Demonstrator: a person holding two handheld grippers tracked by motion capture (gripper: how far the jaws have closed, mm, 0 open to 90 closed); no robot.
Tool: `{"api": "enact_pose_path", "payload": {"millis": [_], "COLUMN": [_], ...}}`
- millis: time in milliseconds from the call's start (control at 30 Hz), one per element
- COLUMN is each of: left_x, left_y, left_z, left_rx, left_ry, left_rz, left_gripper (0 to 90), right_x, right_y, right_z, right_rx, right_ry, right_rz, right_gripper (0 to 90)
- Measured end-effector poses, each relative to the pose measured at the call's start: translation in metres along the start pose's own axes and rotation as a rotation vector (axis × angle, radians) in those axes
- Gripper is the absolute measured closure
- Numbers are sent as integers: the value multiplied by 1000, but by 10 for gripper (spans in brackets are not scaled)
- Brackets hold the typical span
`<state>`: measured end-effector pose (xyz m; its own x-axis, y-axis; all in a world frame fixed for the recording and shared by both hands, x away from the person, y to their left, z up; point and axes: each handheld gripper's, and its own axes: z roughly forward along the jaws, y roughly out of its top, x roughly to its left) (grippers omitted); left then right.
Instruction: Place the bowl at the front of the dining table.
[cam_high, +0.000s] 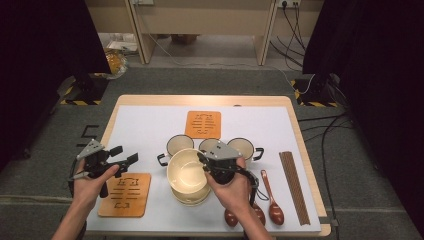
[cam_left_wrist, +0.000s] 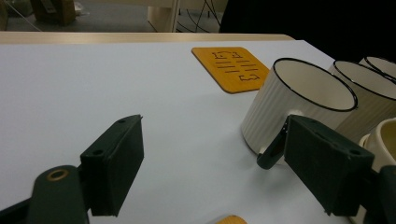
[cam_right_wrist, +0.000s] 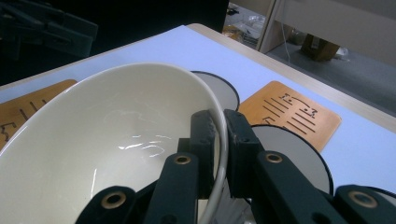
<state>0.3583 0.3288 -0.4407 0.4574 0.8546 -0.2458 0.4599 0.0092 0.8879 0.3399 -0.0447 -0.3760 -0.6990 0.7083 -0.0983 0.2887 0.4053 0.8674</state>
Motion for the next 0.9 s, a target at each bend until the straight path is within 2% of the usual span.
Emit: {"api": "enact_pose_path", "payload": {"millis": [433, 900], "left_x": [2, 4], "left_y": [-22, -23], "left_z": [-13, -19], "left_rx": [-39, -63], "left_ry": [19, 30], "left_rz": [-30, -37], "left_gripper": [194, 194], "right_x": [-3, -7], "right_y": [7, 18], "right_z": [-1, 3], "right_rx": [-22, -55], "right_ry": [-4, -14], "right_rz": [17, 30], "right_gripper": [829, 829]}}
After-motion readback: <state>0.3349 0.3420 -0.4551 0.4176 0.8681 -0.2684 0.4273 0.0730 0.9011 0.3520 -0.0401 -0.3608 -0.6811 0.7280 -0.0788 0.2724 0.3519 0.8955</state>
